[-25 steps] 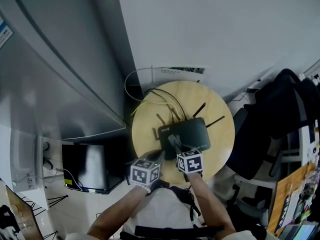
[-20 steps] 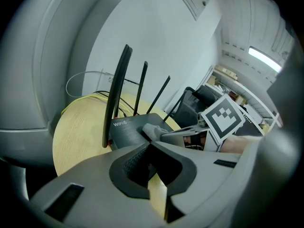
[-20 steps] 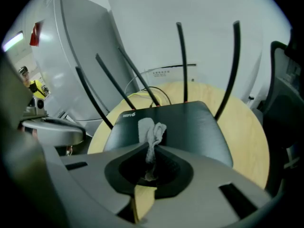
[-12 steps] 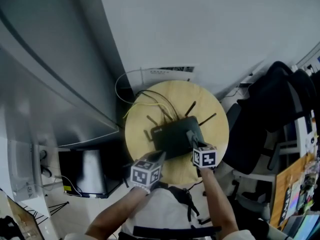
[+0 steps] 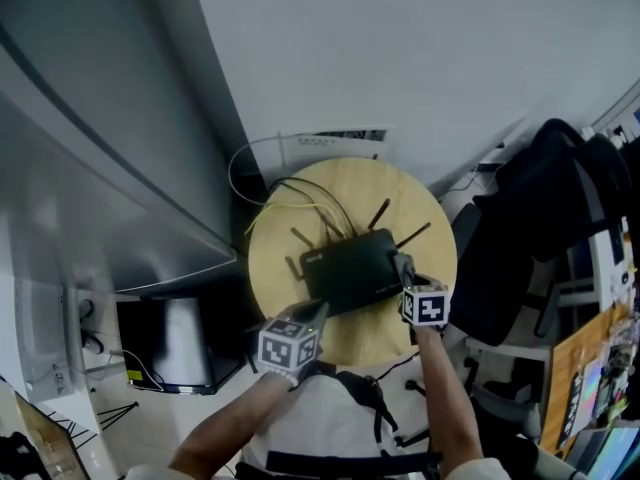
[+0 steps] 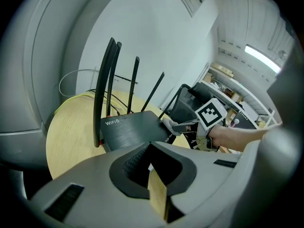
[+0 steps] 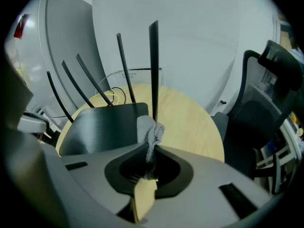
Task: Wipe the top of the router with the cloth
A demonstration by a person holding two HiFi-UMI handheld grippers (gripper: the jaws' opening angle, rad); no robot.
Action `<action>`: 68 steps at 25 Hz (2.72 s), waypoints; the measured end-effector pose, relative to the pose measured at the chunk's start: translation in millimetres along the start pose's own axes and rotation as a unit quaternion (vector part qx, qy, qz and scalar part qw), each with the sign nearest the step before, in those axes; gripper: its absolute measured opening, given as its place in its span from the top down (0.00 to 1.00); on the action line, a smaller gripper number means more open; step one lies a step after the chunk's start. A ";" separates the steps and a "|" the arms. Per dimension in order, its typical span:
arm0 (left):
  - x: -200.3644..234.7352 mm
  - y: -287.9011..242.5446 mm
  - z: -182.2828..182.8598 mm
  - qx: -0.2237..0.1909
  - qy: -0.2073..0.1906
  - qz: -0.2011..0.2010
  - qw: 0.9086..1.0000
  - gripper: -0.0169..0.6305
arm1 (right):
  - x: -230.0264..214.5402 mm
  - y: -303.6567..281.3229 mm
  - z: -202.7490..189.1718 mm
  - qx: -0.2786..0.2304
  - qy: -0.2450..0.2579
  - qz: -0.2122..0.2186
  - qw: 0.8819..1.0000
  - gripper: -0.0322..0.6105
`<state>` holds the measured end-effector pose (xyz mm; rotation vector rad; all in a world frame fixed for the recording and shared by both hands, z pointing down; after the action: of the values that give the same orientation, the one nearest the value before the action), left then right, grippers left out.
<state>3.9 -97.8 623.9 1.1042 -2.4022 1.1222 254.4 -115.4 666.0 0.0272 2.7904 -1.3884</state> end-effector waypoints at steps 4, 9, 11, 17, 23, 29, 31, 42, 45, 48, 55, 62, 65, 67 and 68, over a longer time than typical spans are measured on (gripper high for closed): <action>0.9 0.5 0.0 -0.002 0.000 0.001 1.000 0.98 | -14.4 16.8 3.5 -0.025 -0.039 -0.008 0.999 0.90; 2.8 3.8 -3.9 -0.002 0.005 0.007 1.000 0.98 | -11.2 19.4 -21.6 -0.008 -0.057 0.001 0.998 0.90; 3.4 4.9 -5.9 -0.002 0.006 0.009 1.000 0.98 | -3.9 17.5 -29.2 0.000 -0.052 0.006 0.999 0.90; 7.0 13.4 -11.1 -0.005 0.010 0.018 1.000 0.98 | 26.4 20.0 -32.7 -0.001 -0.041 0.030 0.999 0.89; 11.6 21.2 -21.0 -0.005 0.017 0.032 0.999 0.98 | 76.5 21.4 -40.7 0.007 -0.018 0.082 0.996 0.90; 14.7 26.4 -29.2 -0.009 0.022 0.043 0.999 0.98 | 130.7 20.6 -49.0 0.016 0.020 0.137 0.990 0.90; 16.6 28.2 -32.6 -0.008 0.026 0.048 0.998 0.98 | 146.3 21.2 -50.2 0.020 0.033 0.152 0.988 0.90; 30.0 42.1 -39.0 -0.019 0.046 0.071 0.996 0.98 | 212.2 19.7 -54.0 0.038 0.089 0.216 0.971 0.90; 32.9 45.9 -38.9 -0.022 0.049 0.075 0.996 0.98 | 222.8 20.2 -51.1 0.040 0.105 0.227 0.967 0.90; 30.7 48.5 -39.5 -0.020 0.049 0.075 0.996 0.98 | 221.5 22.2 -46.7 0.033 0.094 0.239 0.966 0.89; 1.3 31.2 -29.5 -0.011 0.037 0.054 0.998 0.98 | 121.5 40.5 -23.4 0.003 0.015 0.191 0.982 0.89; -52.1 -17.9 -4.8 -0.016 0.029 0.033 0.999 0.98 | 7.2 49.0 -14.9 -0.001 -0.005 0.156 0.988 0.89; -74.7 -36.3 0.9 -0.017 0.028 0.031 0.999 0.98 | -22.2 41.8 -11.1 0.009 0.005 0.164 0.986 0.89; -86.6 -48.3 5.2 -0.018 0.030 0.034 0.999 0.98 | -37.5 34.5 -4.2 0.013 0.018 0.168 0.986 0.89; -91.7 -54.1 7.8 -0.018 0.031 0.035 0.999 0.98 | -43.8 30.5 -1.4 0.015 0.024 0.170 0.985 0.89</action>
<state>106.1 -77.4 600.4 0.9660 -2.4204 1.1139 298.9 -96.1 643.8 0.5174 2.6351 -1.3576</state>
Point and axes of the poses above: the fingertips, and each gripper's own axes: y backward along the fingers, x to its left, z out of its top, the point moved 4 cm from there along y, backward along the fingers, and after that the axes turned 5 degrees about -x, right-handed, at the moved point
